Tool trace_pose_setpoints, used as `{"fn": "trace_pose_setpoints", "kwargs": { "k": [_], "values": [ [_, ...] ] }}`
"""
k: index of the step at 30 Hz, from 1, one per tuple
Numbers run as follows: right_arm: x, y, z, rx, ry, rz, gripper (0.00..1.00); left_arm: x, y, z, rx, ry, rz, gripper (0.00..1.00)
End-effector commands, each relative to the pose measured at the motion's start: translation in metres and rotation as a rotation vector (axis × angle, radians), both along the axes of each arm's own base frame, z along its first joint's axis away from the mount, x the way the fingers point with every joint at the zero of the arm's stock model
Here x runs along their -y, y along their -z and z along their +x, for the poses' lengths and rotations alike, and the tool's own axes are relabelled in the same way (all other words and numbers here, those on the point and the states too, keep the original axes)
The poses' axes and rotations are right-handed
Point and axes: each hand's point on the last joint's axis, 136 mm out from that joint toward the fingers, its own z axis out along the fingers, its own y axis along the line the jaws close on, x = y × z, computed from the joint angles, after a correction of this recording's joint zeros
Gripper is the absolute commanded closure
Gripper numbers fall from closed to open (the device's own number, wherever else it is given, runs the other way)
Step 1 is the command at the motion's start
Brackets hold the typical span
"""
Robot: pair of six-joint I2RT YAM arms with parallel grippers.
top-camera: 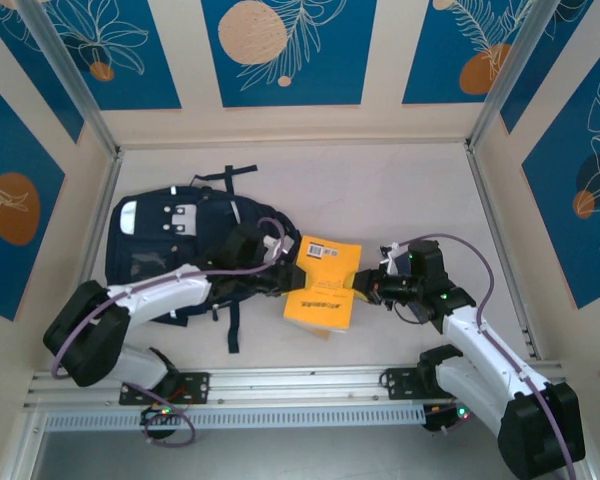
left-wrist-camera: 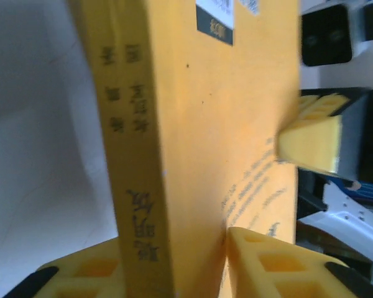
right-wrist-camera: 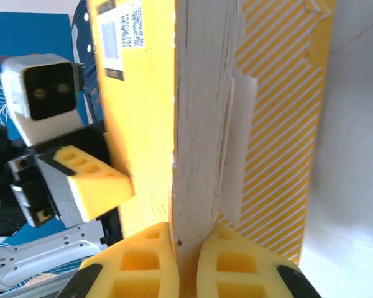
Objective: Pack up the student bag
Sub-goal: Pass the book.
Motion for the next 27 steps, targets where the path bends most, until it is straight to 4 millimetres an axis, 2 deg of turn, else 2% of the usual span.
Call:
{"fn": "trace_pose_setpoints", "kwargs": {
  "k": [1,4,7,9,11,17,22,27],
  "values": [
    [0.001,-0.014,0.001,0.044,-0.007,-0.008,0.93,0.005,-0.032,-0.004,0.065,0.038,-0.099,0.81],
    [0.005,-0.012,0.005,0.047,0.021,-0.025,0.76,0.005,-0.042,-0.005,0.074,0.034,-0.132,1.0],
    [0.006,-0.007,0.007,0.035,0.043,-0.022,0.5,0.005,-0.058,-0.006,0.093,0.023,-0.186,1.0],
    [0.006,-0.002,0.007,0.015,0.059,-0.007,0.2,0.004,-0.072,-0.007,0.107,0.014,-0.224,1.0],
    [0.003,0.001,0.006,0.008,0.061,0.026,0.01,0.003,-0.086,-0.007,0.125,0.004,-0.258,1.0],
    [-0.01,-0.014,0.006,0.077,0.041,0.197,0.01,0.001,-0.11,-0.008,0.14,-0.023,-0.324,1.0],
    [-0.019,-0.034,0.006,0.159,0.028,0.262,0.01,0.002,-0.115,-0.006,0.114,-0.054,-0.367,1.0],
    [-0.03,-0.066,0.004,0.233,-0.001,0.335,0.01,0.004,-0.116,-0.009,0.105,-0.058,-0.376,1.0]
  ]
}}
